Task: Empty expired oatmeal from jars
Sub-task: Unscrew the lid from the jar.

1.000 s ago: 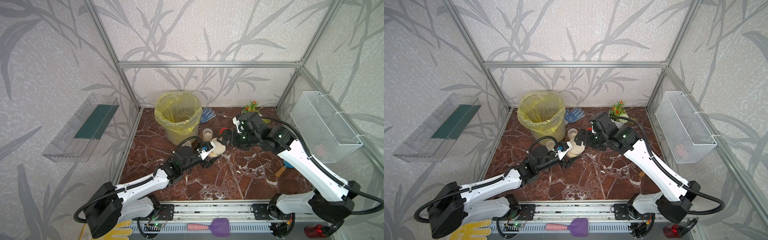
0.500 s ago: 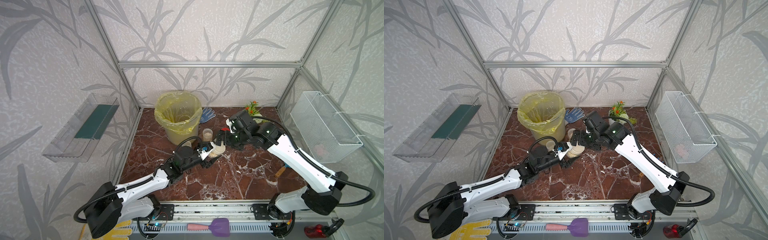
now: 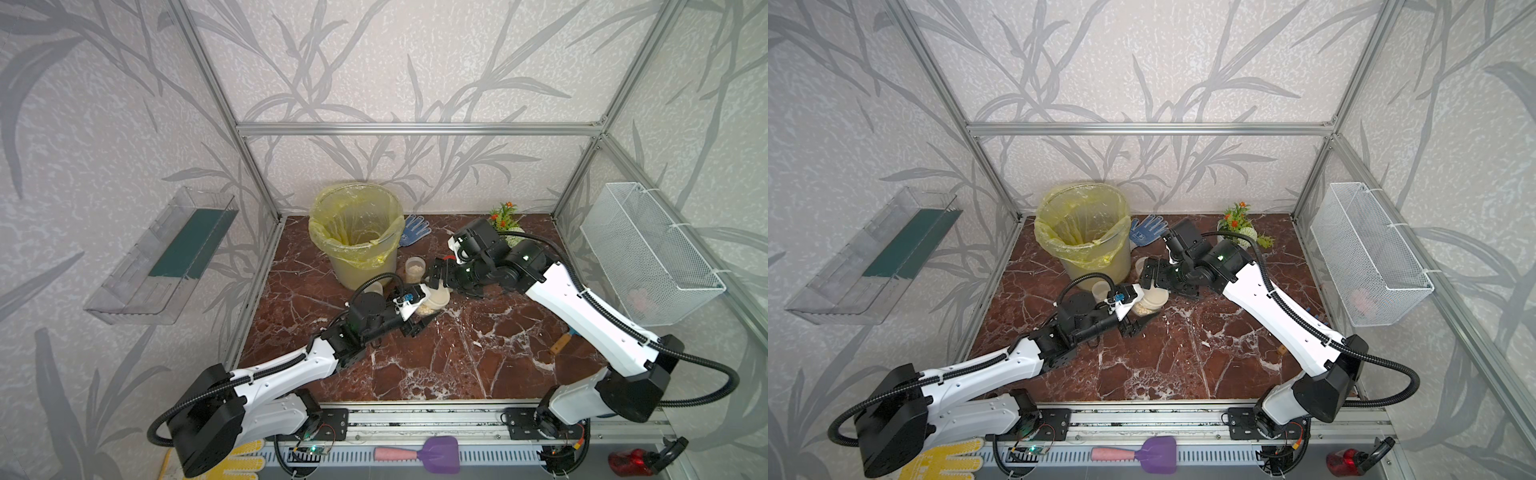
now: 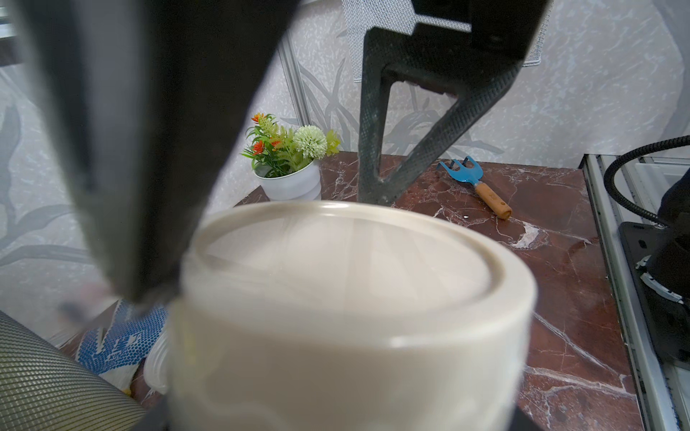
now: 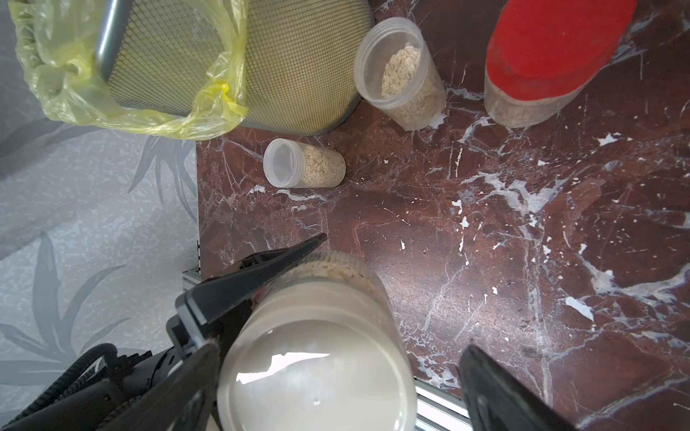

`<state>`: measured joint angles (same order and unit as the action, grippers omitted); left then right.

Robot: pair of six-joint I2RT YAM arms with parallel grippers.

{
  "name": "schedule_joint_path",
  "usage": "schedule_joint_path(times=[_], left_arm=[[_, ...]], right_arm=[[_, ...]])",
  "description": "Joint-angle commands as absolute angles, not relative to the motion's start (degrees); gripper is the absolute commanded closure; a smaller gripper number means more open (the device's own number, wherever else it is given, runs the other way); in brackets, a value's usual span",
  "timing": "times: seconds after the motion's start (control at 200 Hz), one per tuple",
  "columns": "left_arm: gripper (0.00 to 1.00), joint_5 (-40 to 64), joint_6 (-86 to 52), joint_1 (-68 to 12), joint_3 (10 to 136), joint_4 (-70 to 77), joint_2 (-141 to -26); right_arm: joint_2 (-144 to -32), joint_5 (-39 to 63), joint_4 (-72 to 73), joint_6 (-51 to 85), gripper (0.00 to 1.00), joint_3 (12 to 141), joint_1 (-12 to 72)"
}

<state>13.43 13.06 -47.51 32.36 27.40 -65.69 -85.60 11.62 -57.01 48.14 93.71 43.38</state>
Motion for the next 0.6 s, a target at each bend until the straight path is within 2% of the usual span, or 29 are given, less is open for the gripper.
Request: schedule_joint_path(times=[0.0,0.145,0.595], left_arm=[[1.00,14.4,14.2,-47.7,33.1,31.1,-65.1],[1.00,14.6,14.2,-47.8,33.3,31.0,-64.9],[1.00,17.0,11.9,-47.7,34.9,31.3,-64.7]], right_arm=[[-87.1,19.3,-55.8,46.3,0.03,94.5,45.3],[-88.2,22.5,-56.3,45.0,0.09,95.9,45.3],[-86.7,26.2,-57.7,40.3,0.12,94.6,45.7]])
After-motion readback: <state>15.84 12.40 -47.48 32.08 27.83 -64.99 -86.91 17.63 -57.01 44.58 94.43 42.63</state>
